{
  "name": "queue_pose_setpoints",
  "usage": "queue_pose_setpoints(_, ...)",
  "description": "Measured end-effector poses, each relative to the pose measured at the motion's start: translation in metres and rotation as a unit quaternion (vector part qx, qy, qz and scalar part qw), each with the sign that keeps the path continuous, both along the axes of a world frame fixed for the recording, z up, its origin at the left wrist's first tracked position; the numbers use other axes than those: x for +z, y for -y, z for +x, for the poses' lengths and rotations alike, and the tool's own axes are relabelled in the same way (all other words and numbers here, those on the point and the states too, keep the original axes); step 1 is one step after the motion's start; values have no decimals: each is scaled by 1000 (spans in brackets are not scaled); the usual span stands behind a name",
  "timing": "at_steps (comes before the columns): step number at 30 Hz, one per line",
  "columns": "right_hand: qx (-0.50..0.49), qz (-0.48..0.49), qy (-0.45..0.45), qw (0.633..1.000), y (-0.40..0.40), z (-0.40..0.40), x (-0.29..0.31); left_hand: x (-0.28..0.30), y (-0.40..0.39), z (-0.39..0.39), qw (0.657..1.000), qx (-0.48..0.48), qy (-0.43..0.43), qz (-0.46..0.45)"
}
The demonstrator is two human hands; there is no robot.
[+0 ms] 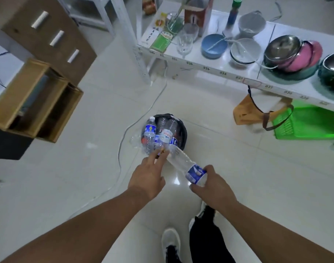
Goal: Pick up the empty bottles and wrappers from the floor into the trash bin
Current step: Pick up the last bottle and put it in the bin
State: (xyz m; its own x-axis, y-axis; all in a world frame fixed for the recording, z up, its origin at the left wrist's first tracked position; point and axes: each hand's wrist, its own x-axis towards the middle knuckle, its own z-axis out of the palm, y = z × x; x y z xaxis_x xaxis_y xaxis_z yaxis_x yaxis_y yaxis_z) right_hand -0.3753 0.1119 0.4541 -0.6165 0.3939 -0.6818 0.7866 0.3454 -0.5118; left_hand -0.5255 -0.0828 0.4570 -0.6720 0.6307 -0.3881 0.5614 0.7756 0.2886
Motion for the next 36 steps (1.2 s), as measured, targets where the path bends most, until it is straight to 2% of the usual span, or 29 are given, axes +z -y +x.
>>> queue_pose_setpoints(6,-19,6,38,999,-36,-62,-38,-33,-48,-48,999,15,26,-30)
queue_pose_setpoints(12,-37,53,94,993,-47,-126,-71,-68,-63,-94,988,143,63,-14)
queue_pose_setpoints(16,-132,-25,121,984,-34,-165,-94,-94,-46,-120,980,184,74,-18)
queue_pose_setpoints(20,-173,-46,151,972,-15,-197,-140,-132,-29,-145,986,147,73,-7)
queue_pose_setpoints(24,-99,-55,201,973,-1,-220,-199,-168,-24,-144,990,110,84,17)
queue_pose_setpoints(27,-48,-36,251,966,3,-226,-218,-183,-24,-145,991,82,96,43)
queue_pose_setpoints(31,-3,26,291,956,-3,-227,-208,-182,-30,-156,993,58,95,37)
queue_pose_setpoints(36,9,80,234,969,-12,-223,-177,-167,-38,-173,998,27,55,32)
